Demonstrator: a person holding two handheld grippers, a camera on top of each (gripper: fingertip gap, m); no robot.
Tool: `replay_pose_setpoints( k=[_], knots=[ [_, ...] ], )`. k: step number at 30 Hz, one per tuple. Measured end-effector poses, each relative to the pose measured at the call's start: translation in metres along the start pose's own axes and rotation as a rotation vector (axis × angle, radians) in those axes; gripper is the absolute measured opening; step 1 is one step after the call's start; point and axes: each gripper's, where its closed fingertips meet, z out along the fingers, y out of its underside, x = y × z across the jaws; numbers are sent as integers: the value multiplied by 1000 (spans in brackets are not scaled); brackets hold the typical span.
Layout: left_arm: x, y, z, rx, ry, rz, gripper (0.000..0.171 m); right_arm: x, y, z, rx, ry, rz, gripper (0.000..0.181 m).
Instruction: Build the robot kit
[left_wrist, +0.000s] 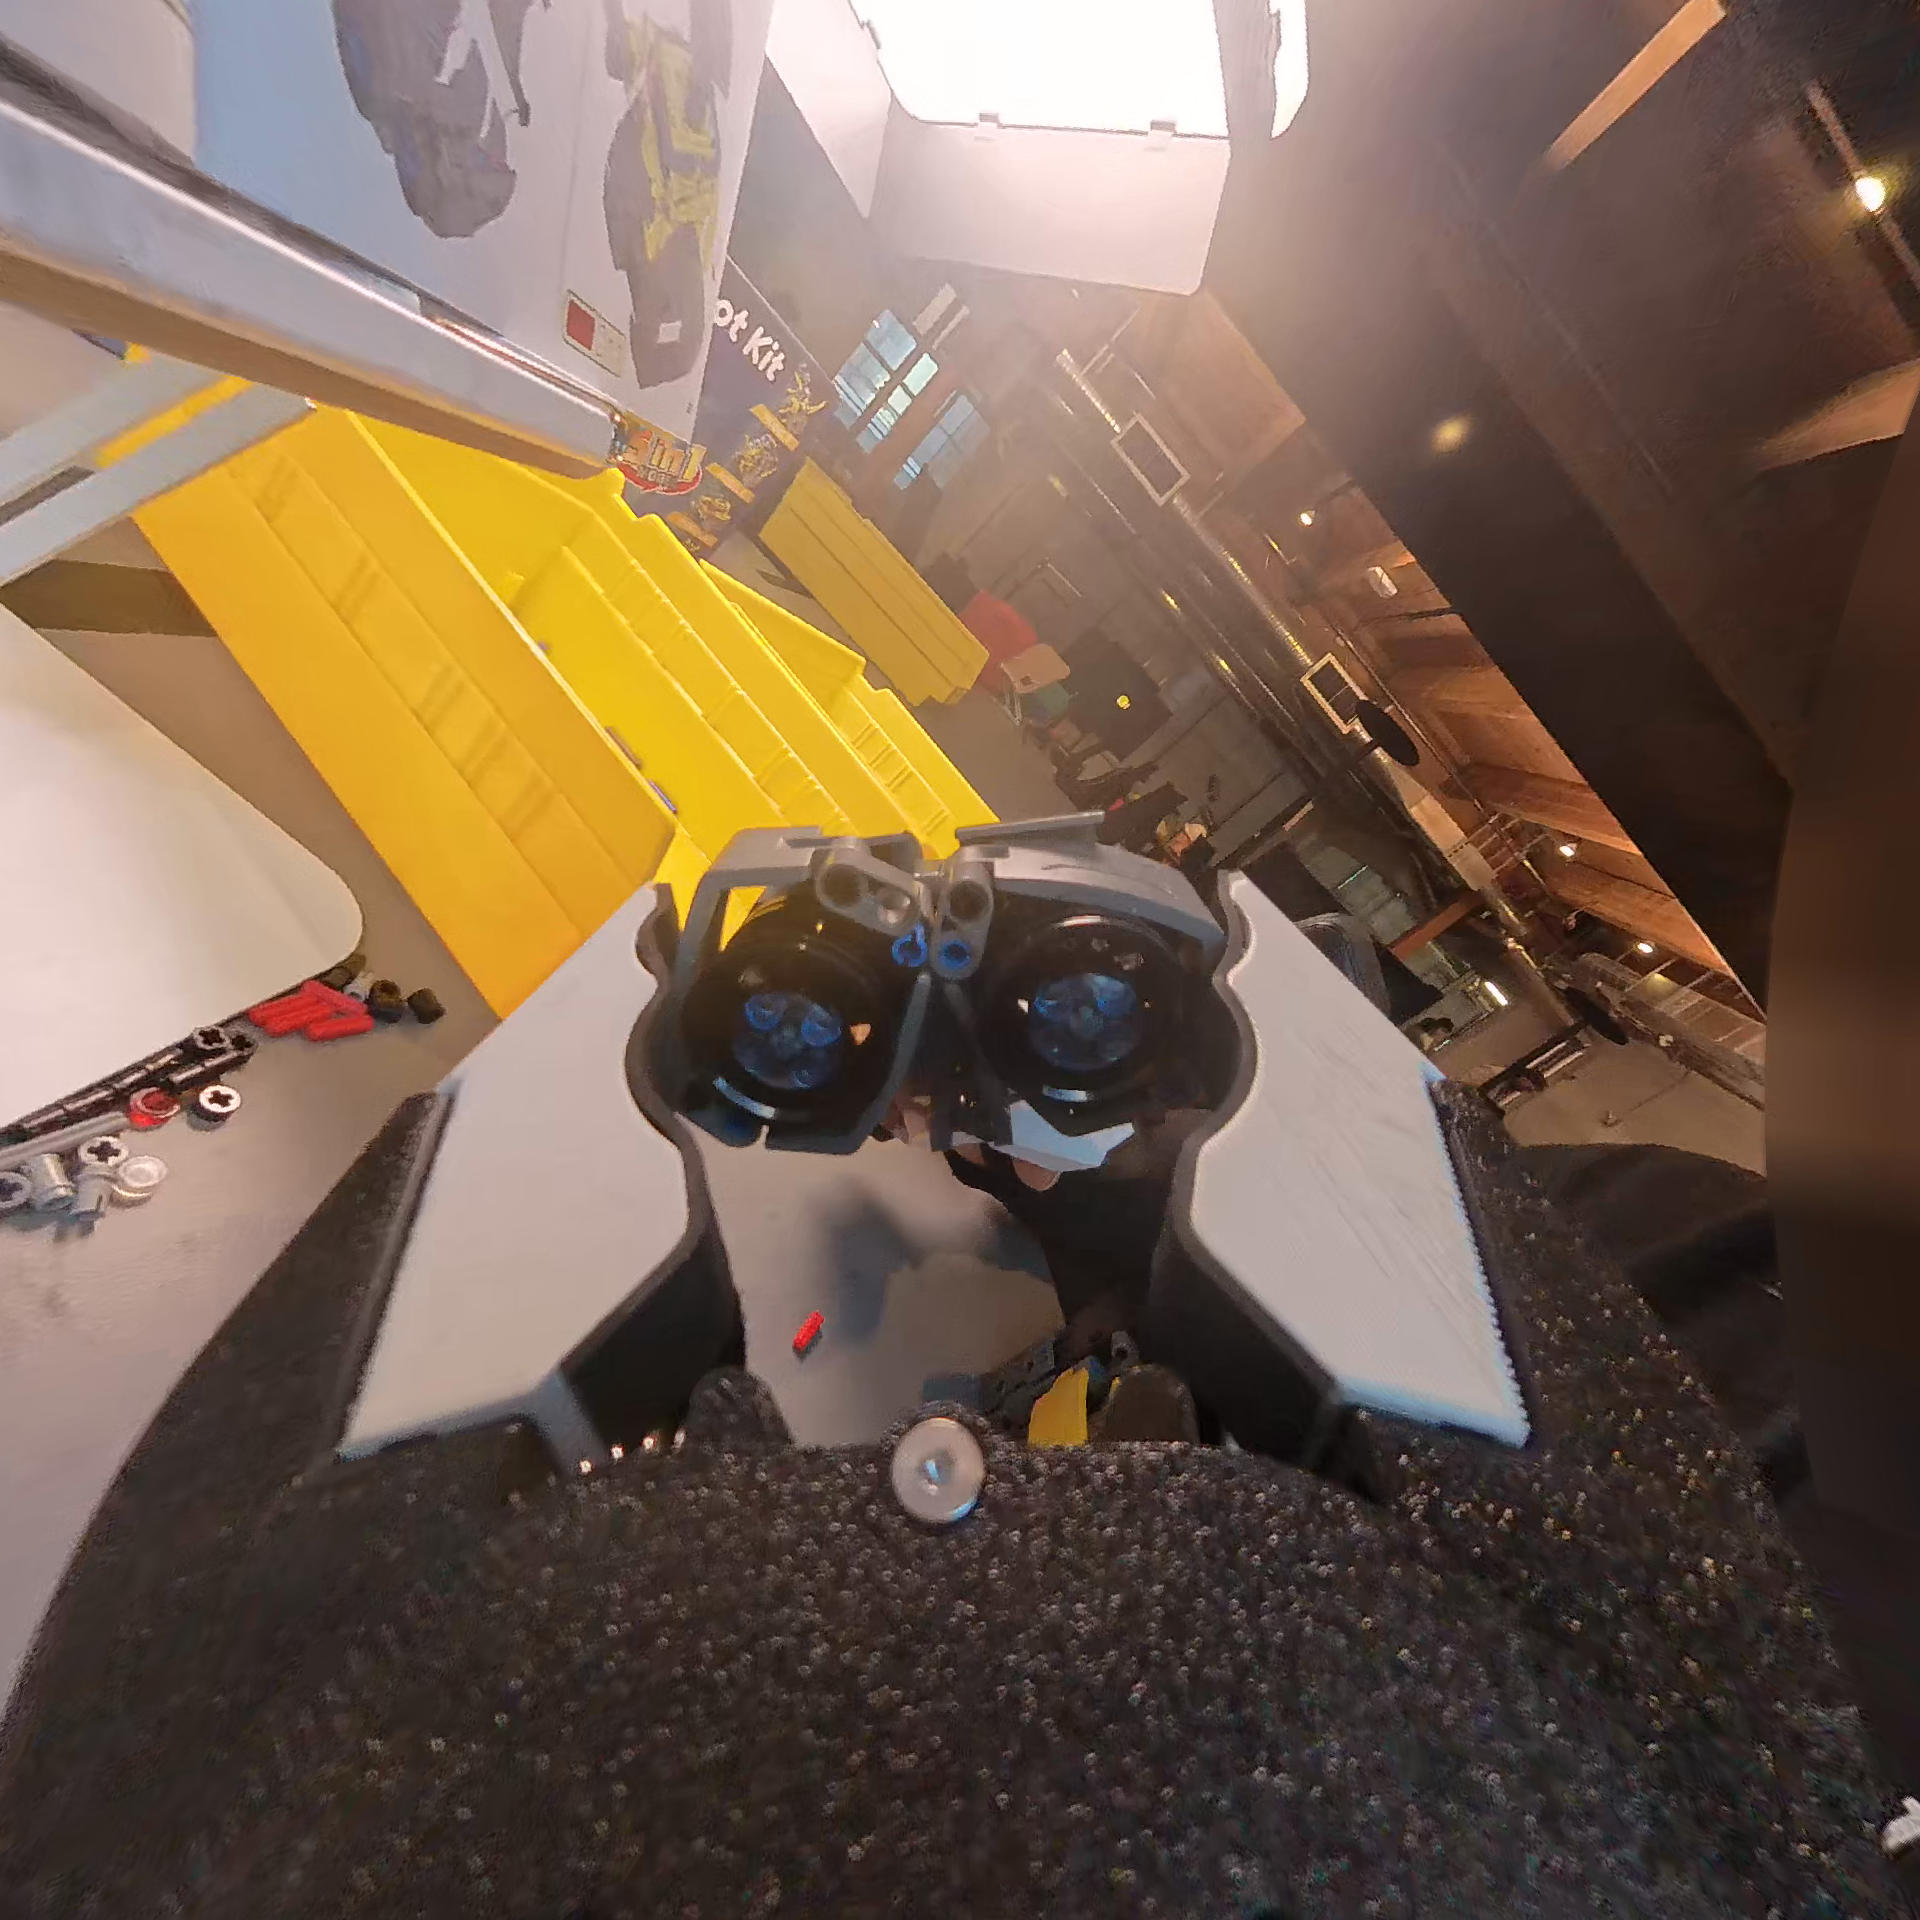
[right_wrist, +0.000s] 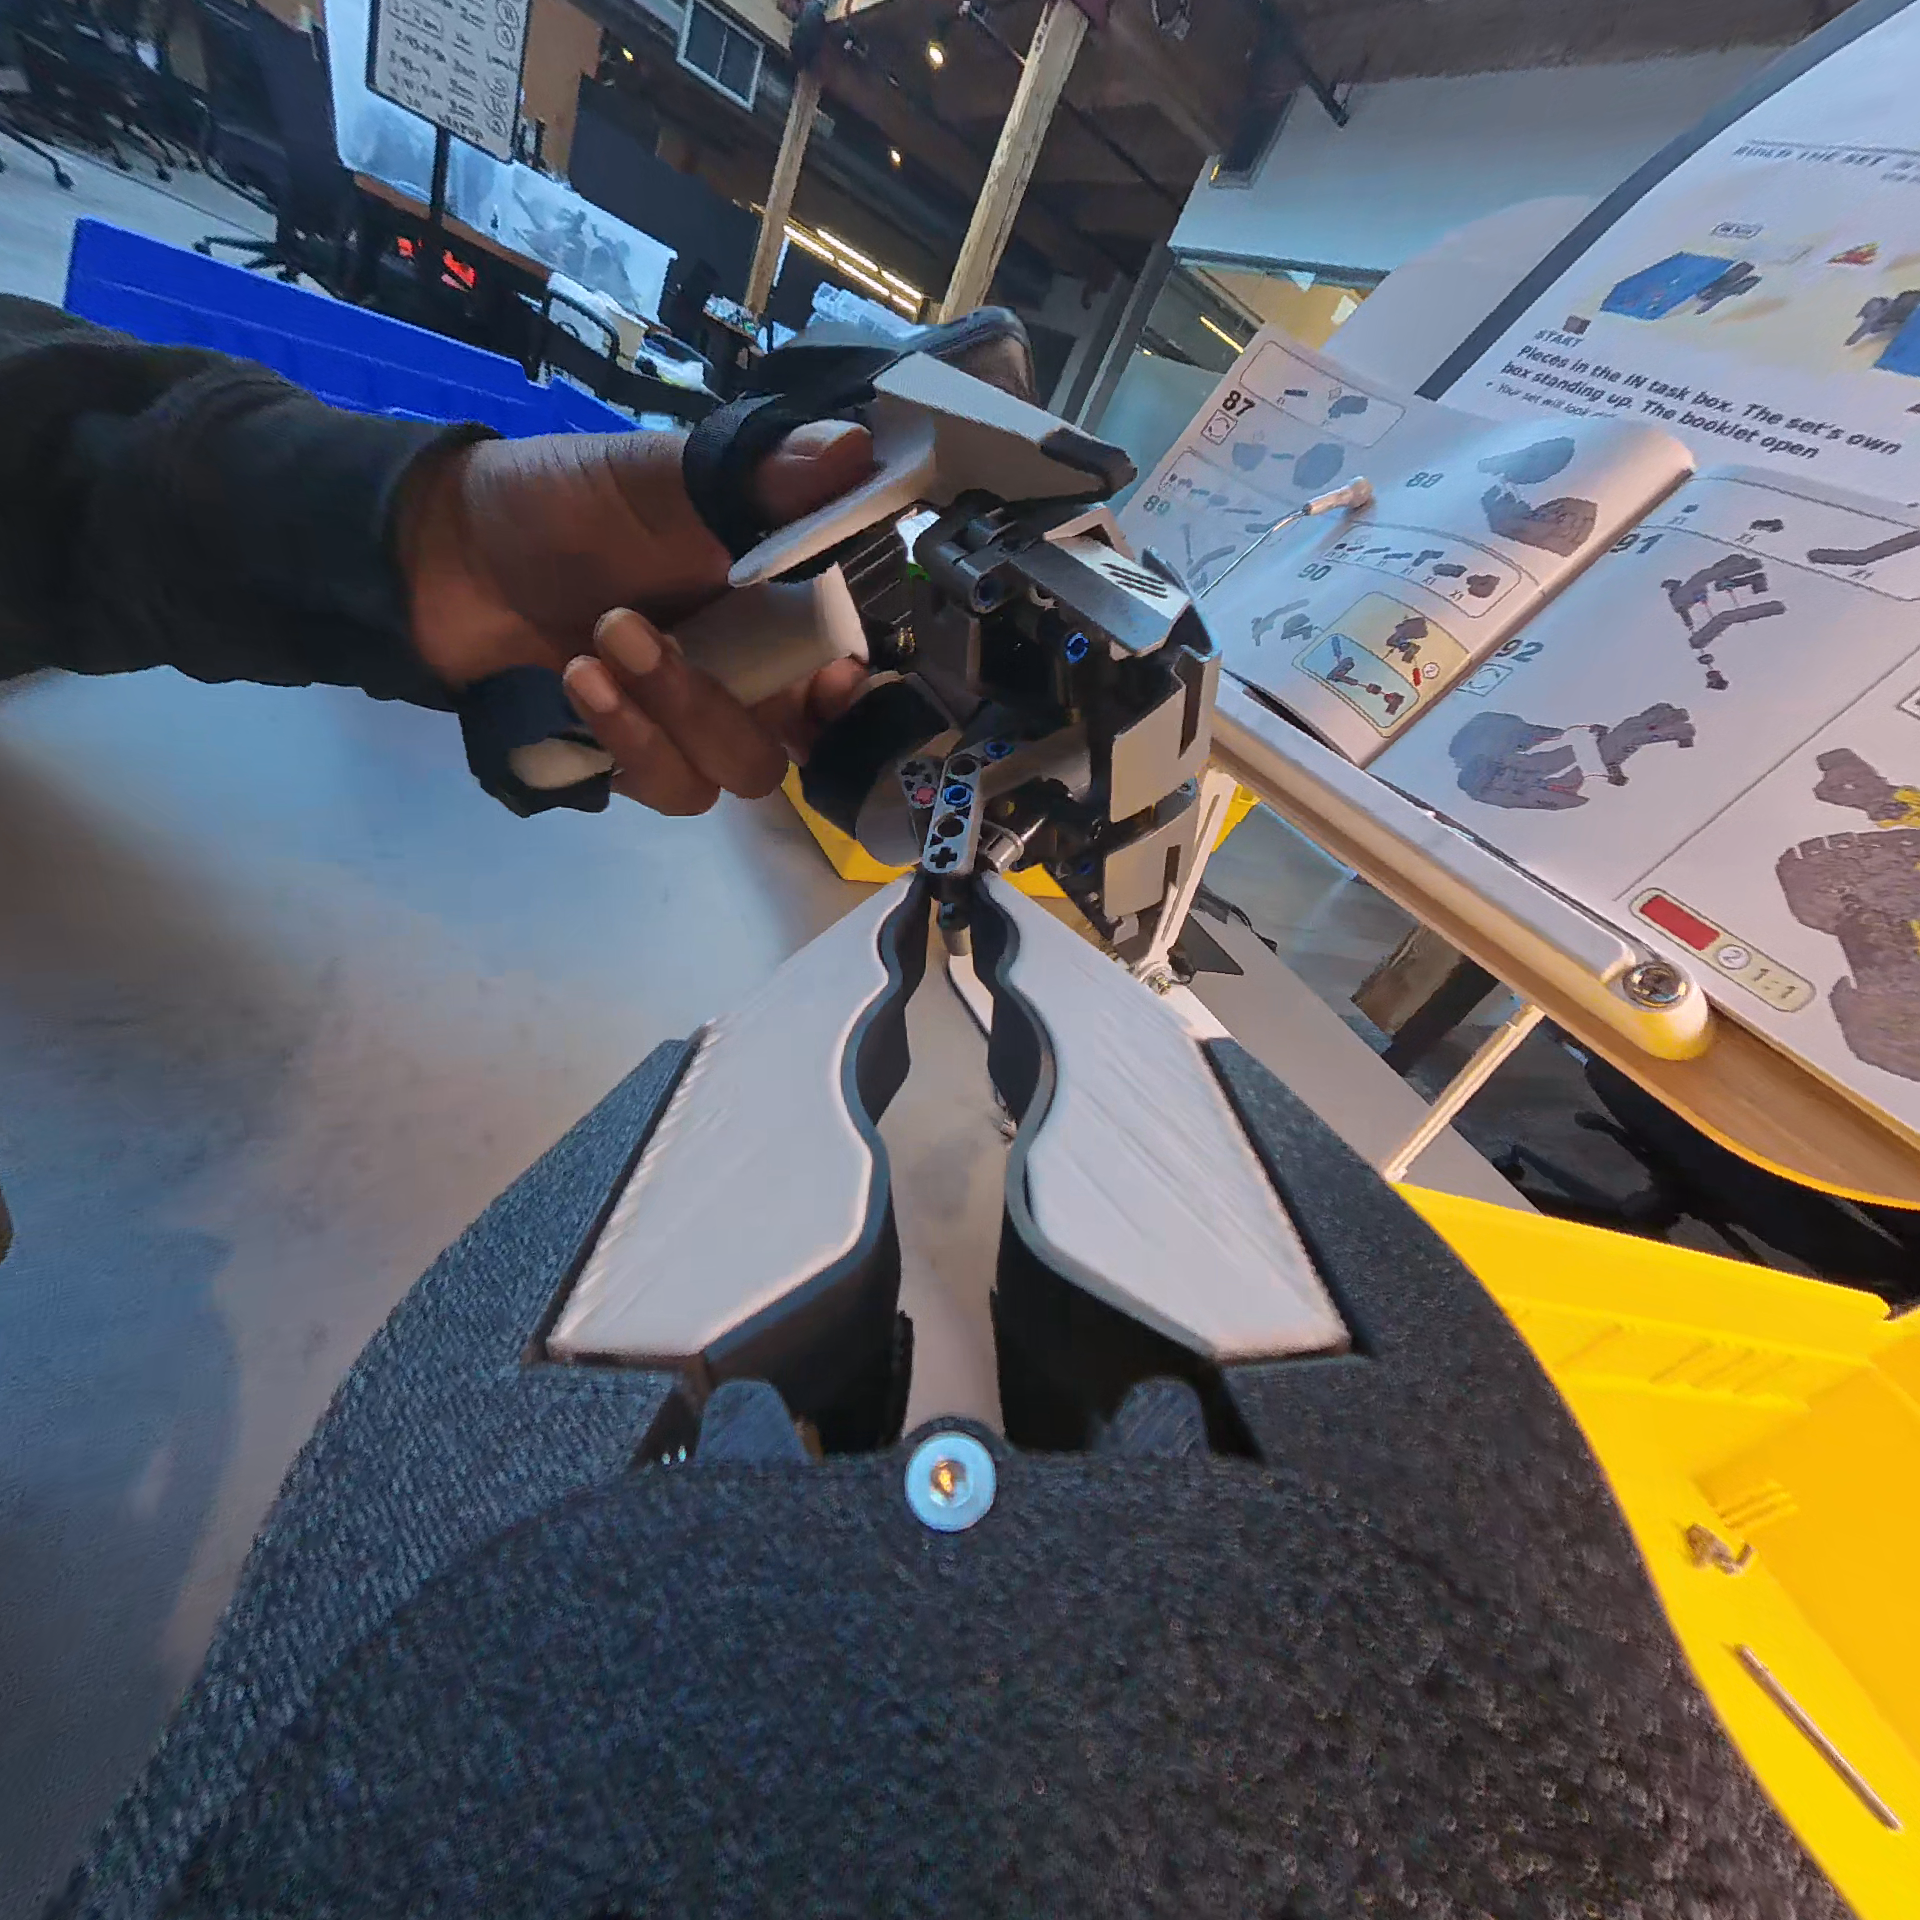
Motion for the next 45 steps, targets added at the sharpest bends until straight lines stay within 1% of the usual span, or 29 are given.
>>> replay_pose_setpoints(
  k=[6, 12, 18, 26, 33, 45],
  knots=[
    [5, -8, 4, -20, -13, 41, 98, 7, -6, -4, 36, 5, 71, 10],
    [13, -6, 3, -45, 3, 83, 98, 0, -7, -3, 34, -12, 31, 10],
    [17, -6, 4, -27, 19, 89, 97, -6, -10, -1, 28, -15, -8, 10],
    [16, -7, 5, -23, 1, 106, 97, -11, -8, 2, 17, -29, -12, 10],
    [13, -8, 3, -10, 4, 81, 97, -12, -9, 2, 21, -30, -6, 10],
    [14, -5, 2, -8, -12, 89, 97, -16, -9, 2, 24, -52, 6, 8]
  ],
)
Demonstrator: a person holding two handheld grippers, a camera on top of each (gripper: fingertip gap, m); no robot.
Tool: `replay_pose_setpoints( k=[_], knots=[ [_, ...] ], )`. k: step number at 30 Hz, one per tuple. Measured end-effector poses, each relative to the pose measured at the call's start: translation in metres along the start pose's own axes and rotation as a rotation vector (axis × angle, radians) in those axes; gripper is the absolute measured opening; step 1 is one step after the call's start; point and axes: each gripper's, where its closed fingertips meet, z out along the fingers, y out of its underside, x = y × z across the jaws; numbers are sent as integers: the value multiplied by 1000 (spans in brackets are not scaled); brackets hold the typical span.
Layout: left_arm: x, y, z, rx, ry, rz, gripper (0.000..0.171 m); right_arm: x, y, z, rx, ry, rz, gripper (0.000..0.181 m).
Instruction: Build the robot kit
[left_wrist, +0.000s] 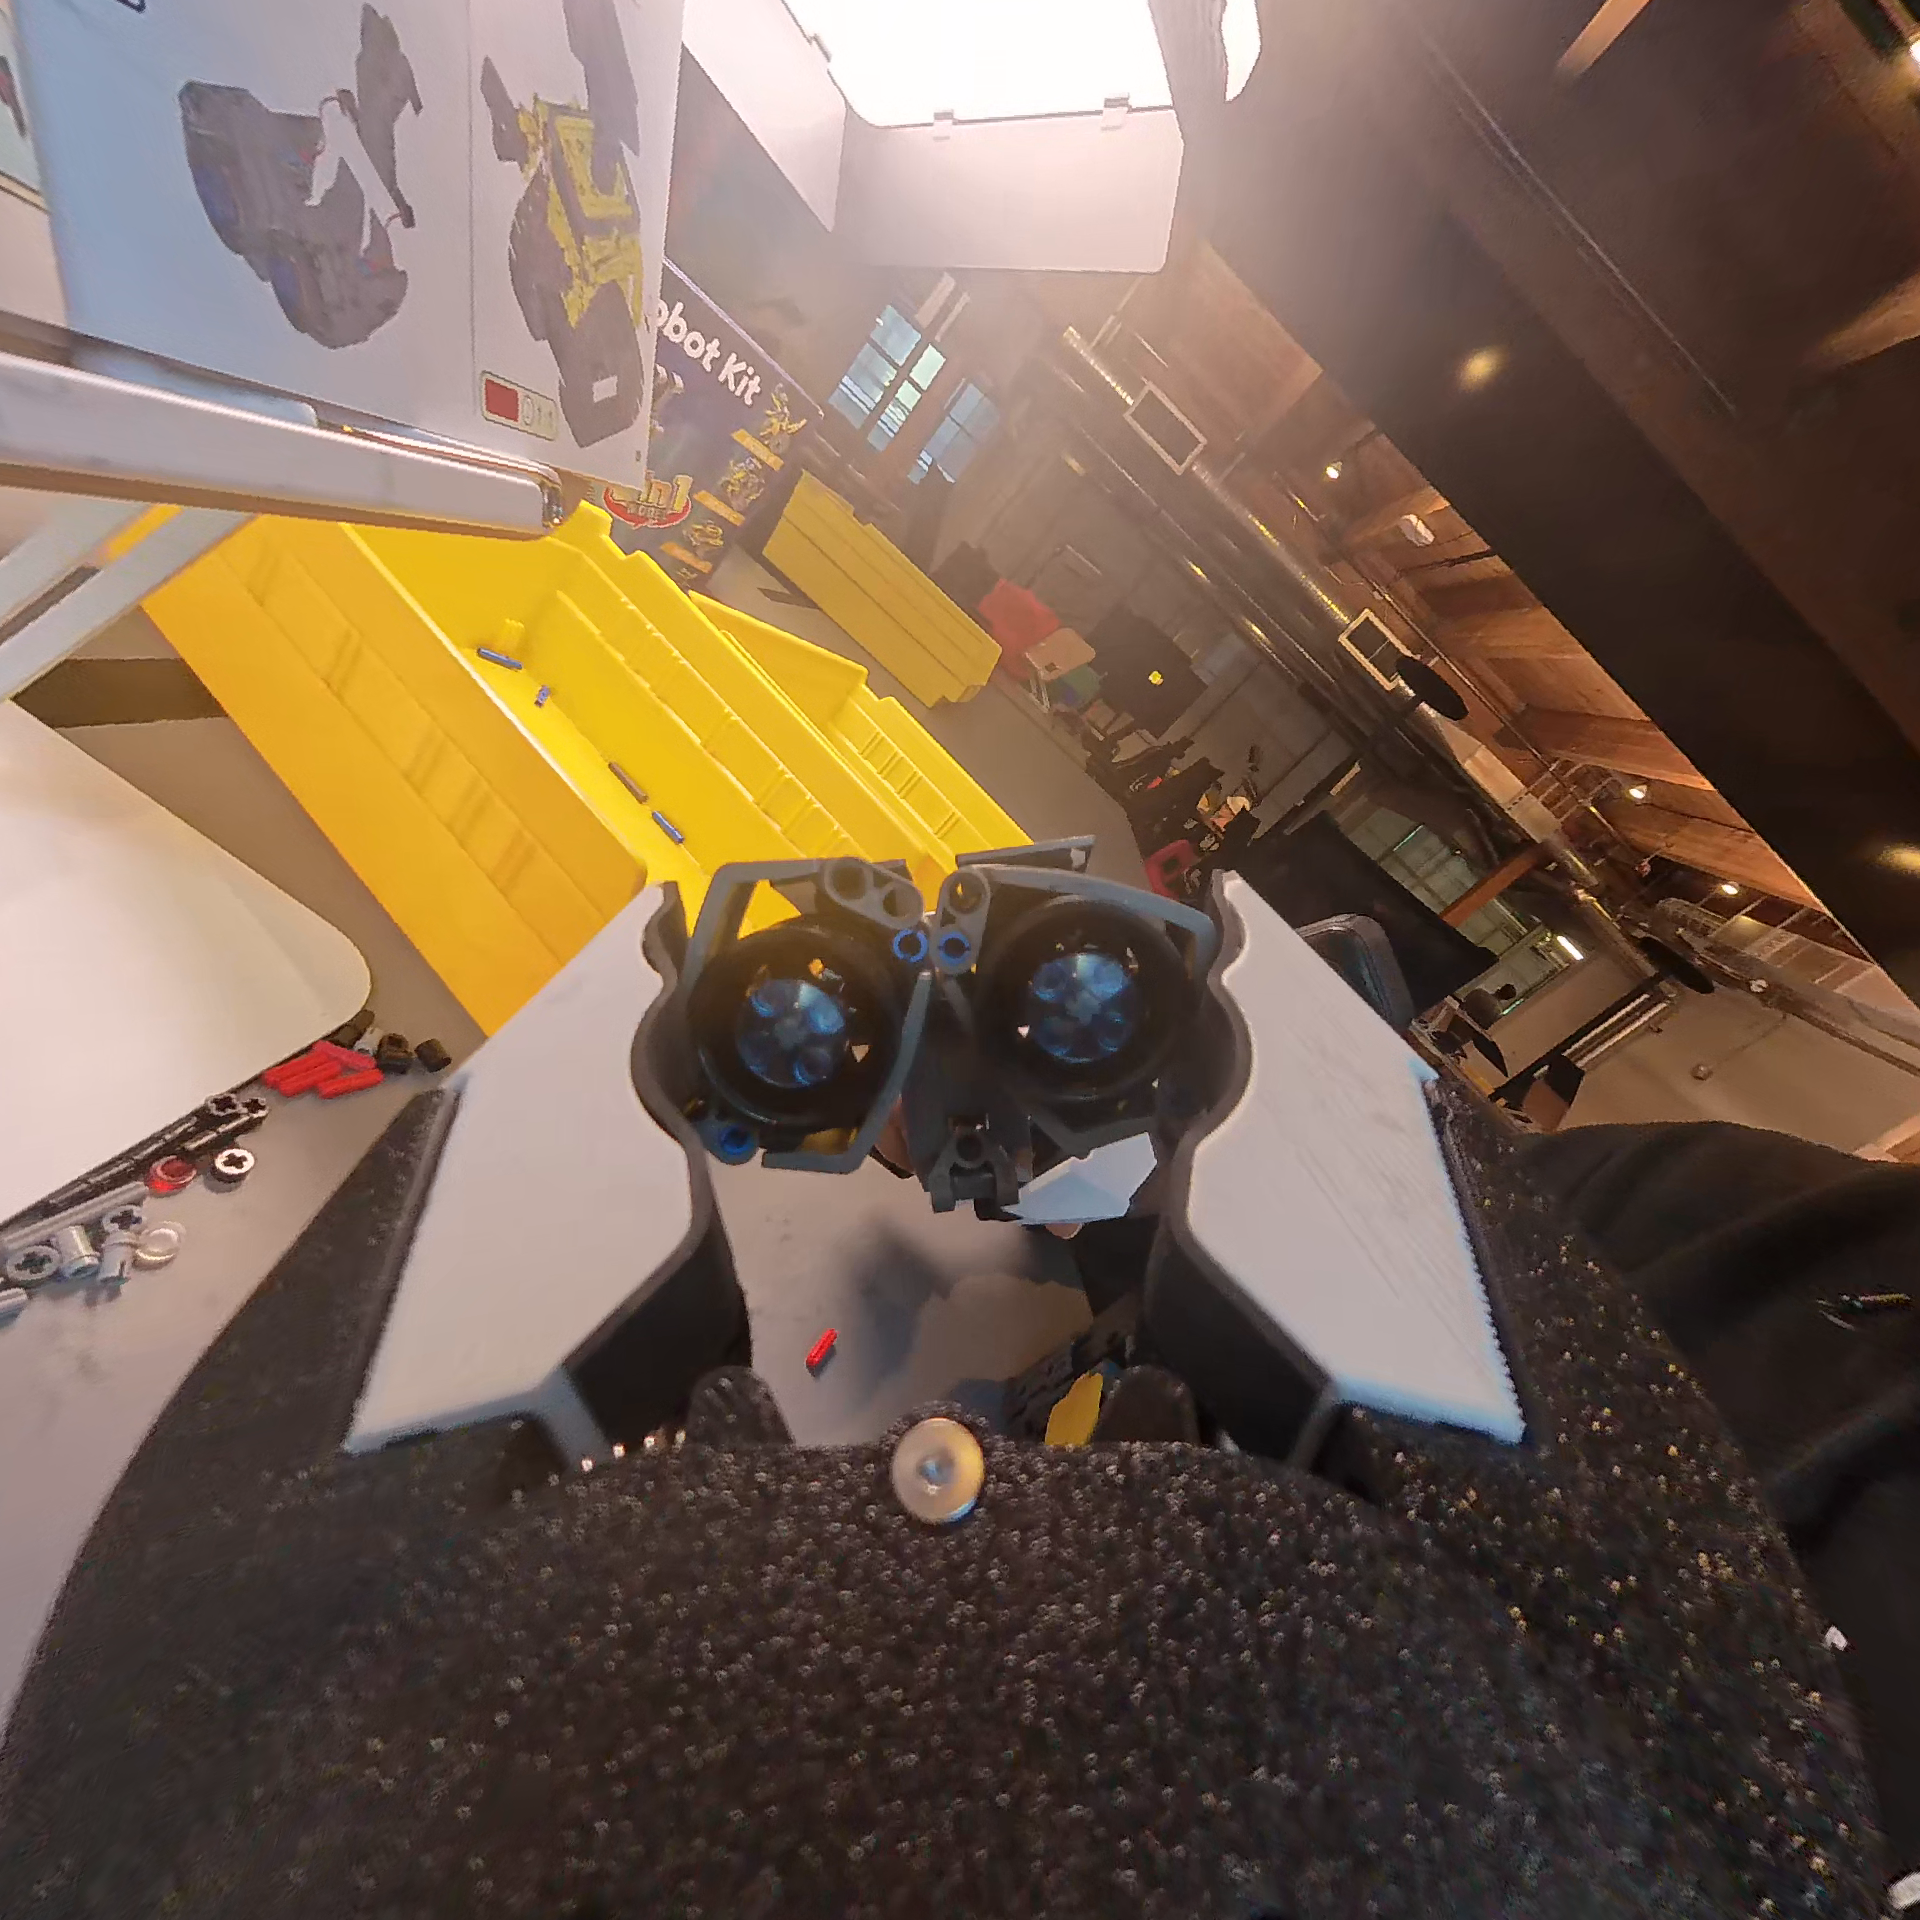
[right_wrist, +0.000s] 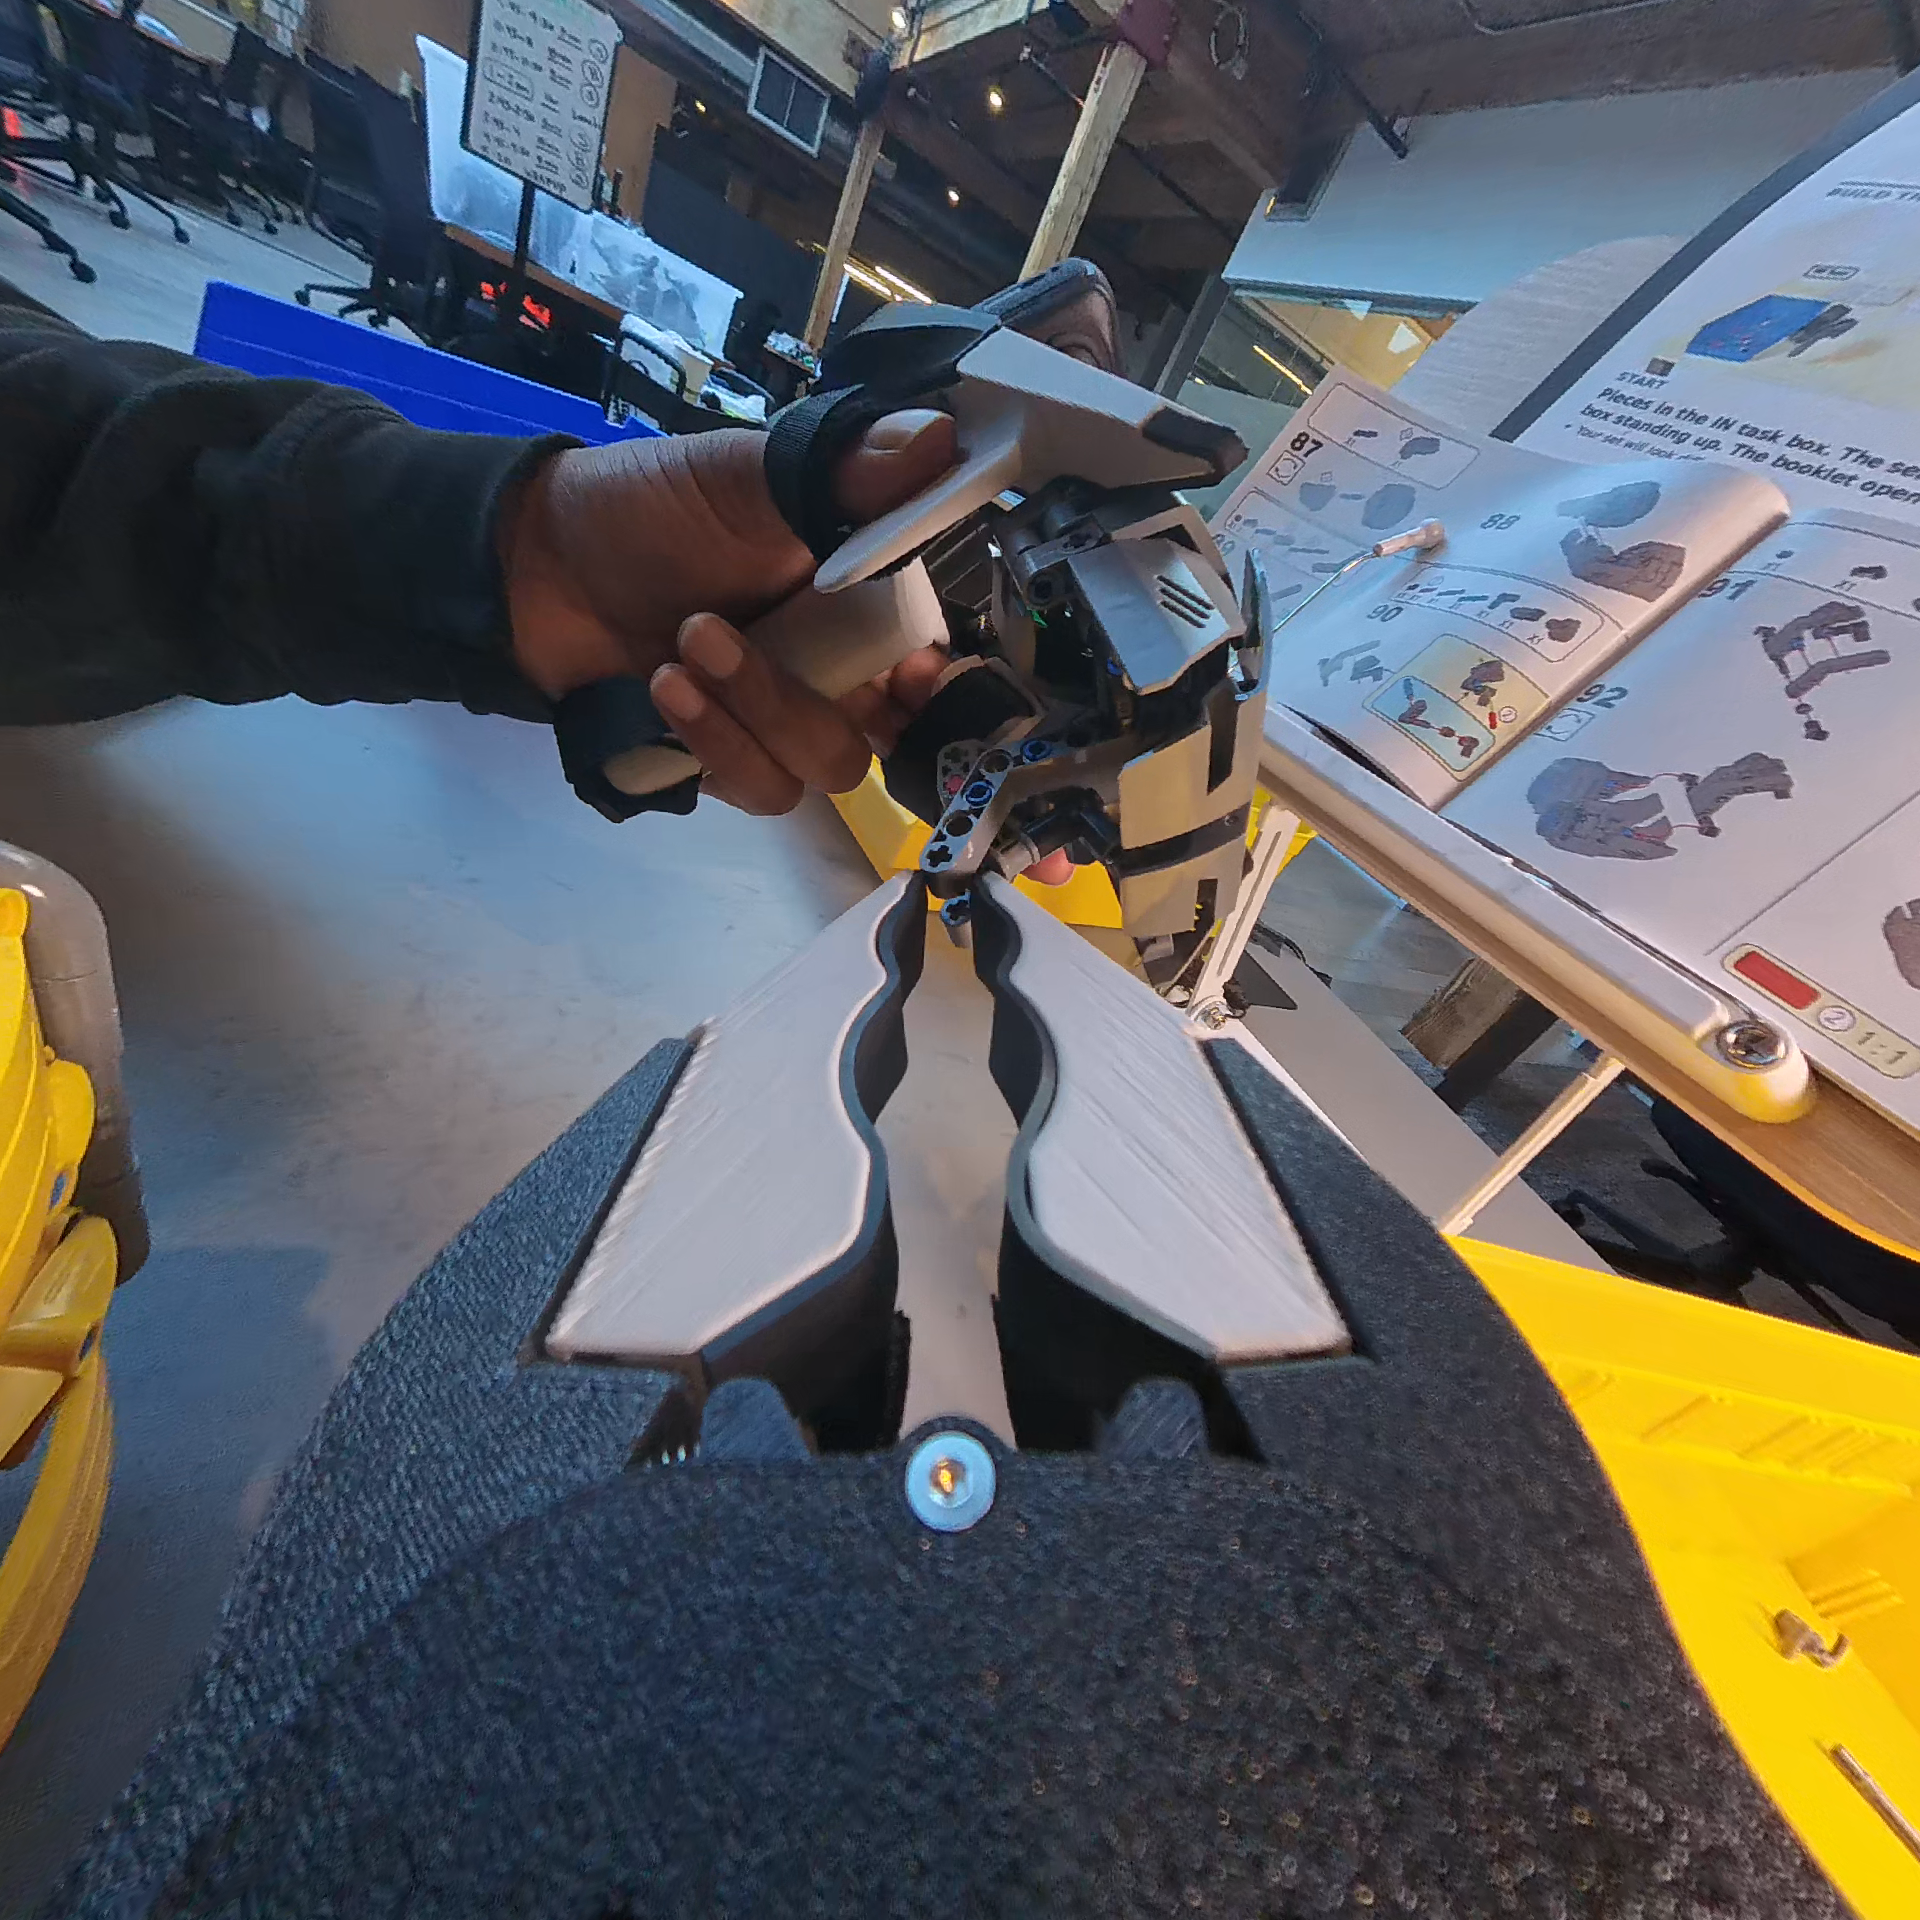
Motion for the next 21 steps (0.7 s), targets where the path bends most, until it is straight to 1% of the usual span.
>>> replay_pose_setpoints(
  k=[12, 21],
  knots=[
    [-2, 1, -8, 26, 3, -32, 96, 2, -1, 2, 11, 13, 33, 7],
    [-3, -3, -11, 103, 44, -106, 97, 5, -7, 0, 27, 43, 13, 8]
  ],
)
